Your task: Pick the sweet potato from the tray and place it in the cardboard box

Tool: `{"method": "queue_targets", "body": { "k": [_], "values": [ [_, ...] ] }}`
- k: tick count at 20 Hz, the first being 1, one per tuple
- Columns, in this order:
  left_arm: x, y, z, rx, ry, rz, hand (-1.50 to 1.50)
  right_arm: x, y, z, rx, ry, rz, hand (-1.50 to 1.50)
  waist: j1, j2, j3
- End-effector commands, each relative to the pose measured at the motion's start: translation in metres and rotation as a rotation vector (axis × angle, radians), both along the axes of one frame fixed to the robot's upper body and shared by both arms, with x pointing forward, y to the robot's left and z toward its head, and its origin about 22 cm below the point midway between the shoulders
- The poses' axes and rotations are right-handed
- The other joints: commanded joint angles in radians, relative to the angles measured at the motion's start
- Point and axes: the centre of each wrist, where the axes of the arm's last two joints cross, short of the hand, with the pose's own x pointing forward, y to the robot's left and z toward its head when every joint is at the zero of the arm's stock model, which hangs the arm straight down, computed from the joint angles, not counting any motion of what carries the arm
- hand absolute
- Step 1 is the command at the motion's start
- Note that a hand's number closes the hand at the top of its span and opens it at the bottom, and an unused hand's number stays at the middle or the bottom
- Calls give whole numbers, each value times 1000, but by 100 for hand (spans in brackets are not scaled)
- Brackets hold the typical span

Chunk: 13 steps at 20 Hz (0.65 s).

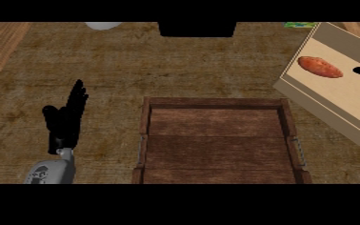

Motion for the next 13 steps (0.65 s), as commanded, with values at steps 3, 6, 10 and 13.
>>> {"method": "queue_targets", "body": {
  "k": [3,6,10,13],
  "values": [
    [-3,-14,4,-11,10,9,0,0,-20,-9,179,-182,105,-150,-3,-3,1],
    [3,0,-8,-1,4,22,0,5,-20,-5,328,-307,143,-150,-12,2,0],
    [-7,-11,2,-9,6,5,0,-23,-62,-5,502,-411,119,-150,-9,-5,2],
    [-5,24,1,-8,-2,17,0,-47,-82,-23,534,-409,78,-150,-20,-5,-1]
  ]
}}
